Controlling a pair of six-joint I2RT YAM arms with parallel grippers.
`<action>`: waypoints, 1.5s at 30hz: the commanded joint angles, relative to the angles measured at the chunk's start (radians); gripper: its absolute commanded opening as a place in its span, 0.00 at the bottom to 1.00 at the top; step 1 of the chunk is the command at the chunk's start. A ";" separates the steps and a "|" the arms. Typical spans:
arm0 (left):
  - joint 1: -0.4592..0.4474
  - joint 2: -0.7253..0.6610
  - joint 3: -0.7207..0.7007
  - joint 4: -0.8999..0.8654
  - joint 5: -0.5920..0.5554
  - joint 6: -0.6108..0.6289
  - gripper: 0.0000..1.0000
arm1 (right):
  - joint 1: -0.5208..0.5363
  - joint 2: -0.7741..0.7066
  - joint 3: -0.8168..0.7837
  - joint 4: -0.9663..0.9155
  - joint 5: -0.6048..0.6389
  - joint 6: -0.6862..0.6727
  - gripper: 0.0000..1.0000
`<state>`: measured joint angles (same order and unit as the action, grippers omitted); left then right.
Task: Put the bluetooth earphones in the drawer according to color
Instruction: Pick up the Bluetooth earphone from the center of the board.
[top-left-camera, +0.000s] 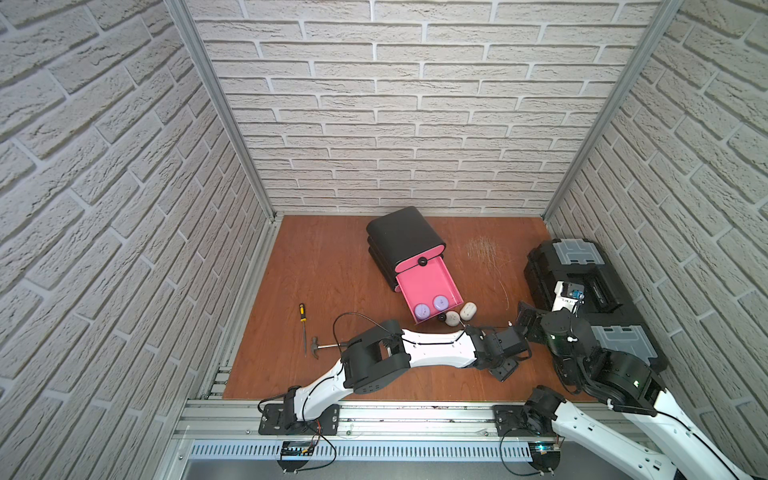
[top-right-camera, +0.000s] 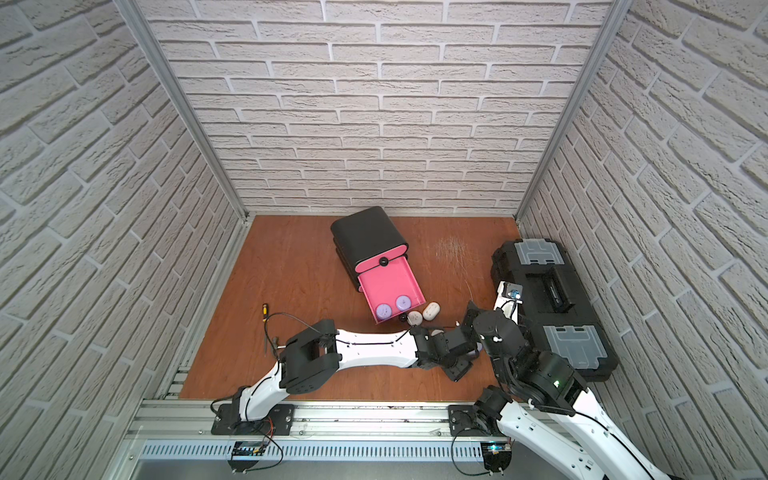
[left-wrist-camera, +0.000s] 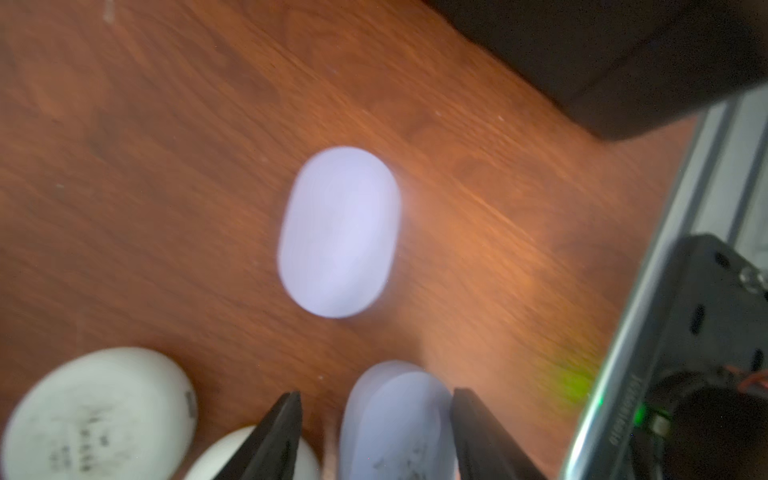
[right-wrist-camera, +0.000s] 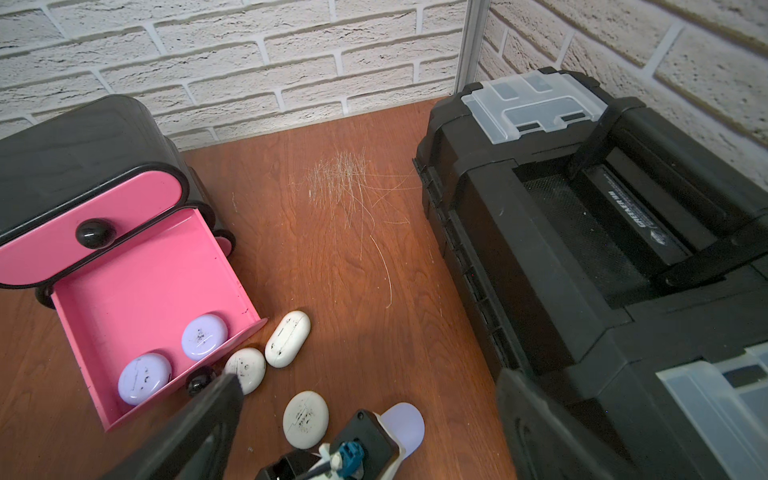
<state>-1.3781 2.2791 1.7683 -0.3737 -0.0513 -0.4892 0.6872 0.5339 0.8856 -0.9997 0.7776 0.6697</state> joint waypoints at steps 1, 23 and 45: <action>-0.010 -0.039 -0.029 -0.032 -0.002 0.018 0.62 | 0.001 -0.003 -0.010 0.003 0.004 -0.004 1.00; 0.002 0.034 -0.008 -0.043 -0.005 0.026 0.47 | 0.002 0.002 -0.015 0.011 0.001 -0.005 0.99; 0.067 -0.298 -0.293 0.034 -0.076 -0.010 0.29 | 0.002 -0.069 -0.023 -0.016 0.064 0.042 0.99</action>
<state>-1.3315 2.0388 1.5070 -0.3649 -0.0822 -0.4915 0.6872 0.4778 0.8749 -1.0176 0.8104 0.6941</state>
